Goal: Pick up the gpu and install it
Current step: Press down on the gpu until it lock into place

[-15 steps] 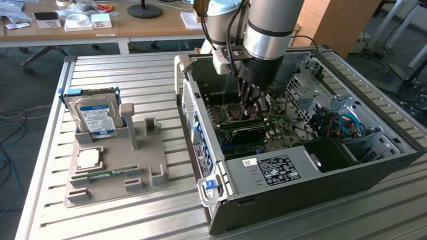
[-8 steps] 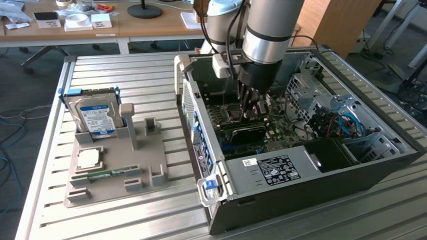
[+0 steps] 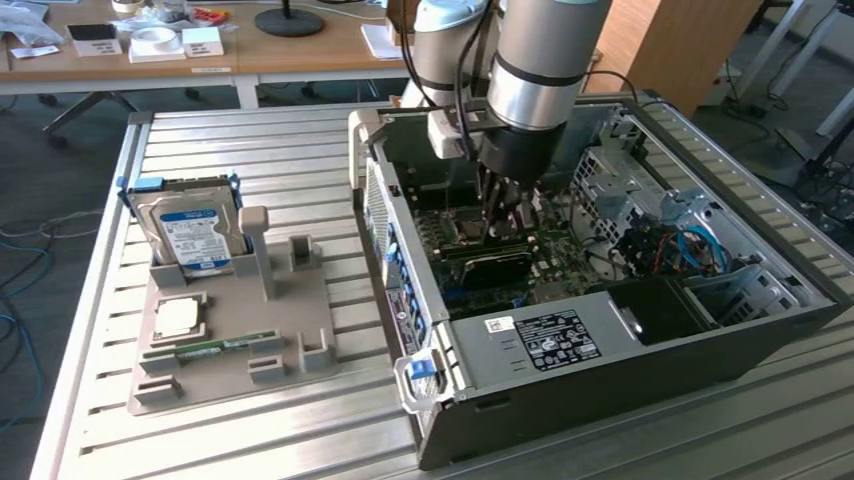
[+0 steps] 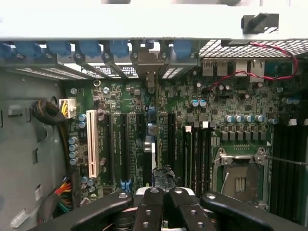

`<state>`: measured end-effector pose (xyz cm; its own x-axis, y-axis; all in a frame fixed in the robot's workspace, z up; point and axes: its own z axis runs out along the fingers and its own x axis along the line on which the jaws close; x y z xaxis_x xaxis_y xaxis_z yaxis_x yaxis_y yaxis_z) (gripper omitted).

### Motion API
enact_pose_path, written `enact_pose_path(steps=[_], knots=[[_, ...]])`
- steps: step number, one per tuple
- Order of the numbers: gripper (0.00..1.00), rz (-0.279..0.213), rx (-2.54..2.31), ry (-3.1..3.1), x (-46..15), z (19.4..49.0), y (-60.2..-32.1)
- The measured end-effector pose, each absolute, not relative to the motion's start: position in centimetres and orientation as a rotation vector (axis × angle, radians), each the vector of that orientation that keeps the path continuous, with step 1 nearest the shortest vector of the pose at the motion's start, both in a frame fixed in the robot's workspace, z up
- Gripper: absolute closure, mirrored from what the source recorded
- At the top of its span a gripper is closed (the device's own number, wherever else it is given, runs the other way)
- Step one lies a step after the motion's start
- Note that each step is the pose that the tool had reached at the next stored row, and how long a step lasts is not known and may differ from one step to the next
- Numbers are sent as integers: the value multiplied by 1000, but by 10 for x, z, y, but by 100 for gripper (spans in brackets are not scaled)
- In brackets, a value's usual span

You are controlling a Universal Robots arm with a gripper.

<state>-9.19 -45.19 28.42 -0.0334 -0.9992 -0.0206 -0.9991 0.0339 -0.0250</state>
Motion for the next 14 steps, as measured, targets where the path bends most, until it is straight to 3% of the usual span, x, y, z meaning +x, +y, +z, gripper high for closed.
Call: enact_pose_path(steps=[14], knots=[[89,-5,-2161,2235,-92,273,-452]])
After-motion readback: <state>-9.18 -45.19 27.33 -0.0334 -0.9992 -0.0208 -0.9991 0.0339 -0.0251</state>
